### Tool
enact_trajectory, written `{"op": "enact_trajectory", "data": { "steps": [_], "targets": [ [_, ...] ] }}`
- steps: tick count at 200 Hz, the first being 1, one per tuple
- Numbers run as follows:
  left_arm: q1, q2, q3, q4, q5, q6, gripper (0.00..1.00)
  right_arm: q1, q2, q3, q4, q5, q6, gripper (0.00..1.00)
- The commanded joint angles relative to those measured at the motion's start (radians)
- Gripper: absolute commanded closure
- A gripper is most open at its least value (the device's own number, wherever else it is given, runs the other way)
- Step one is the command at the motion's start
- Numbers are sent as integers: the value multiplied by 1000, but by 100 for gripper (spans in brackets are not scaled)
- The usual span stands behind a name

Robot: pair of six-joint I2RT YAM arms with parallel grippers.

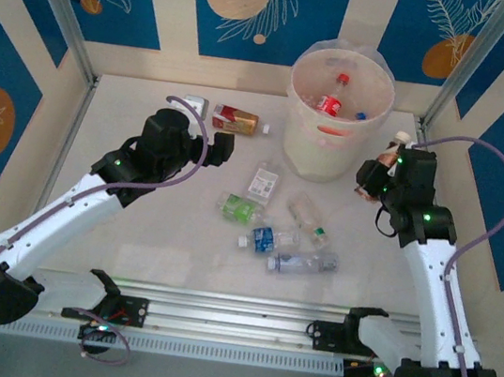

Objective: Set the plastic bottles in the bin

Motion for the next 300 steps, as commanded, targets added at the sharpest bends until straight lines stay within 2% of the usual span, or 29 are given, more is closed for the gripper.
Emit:
{"op": "enact_trajectory", "data": {
  "steps": [1,42,89,121,150,191,218,248,300],
  "targets": [
    [8,7,20,-14,-7,1,1,4,-25,31,169,-51,-33,57],
    [8,14,23,-10,1,1,0,5,-18,21,377,-89,-42,57],
    [9,21,32,-14,6,8,1,22,39,28,550,-60,-66,59],
    [9,14,30,-23,-4,15,0,88,94,60,629,24,-123,60],
    [11,3,14,-16,-15,33,0,205,156,113,676,197,-225,60],
    [63,4,3,-11,77,29,0,311,283,255,671,361,-342,61],
    [82,-7,-25,11,115,12,1,331,383,345,667,439,-427,61],
    [84,-10,-39,7,128,5,1,333,457,381,690,463,-497,60],
    [87,-18,-43,0,120,1,0,391,557,405,825,575,-714,58]
  ]
}}
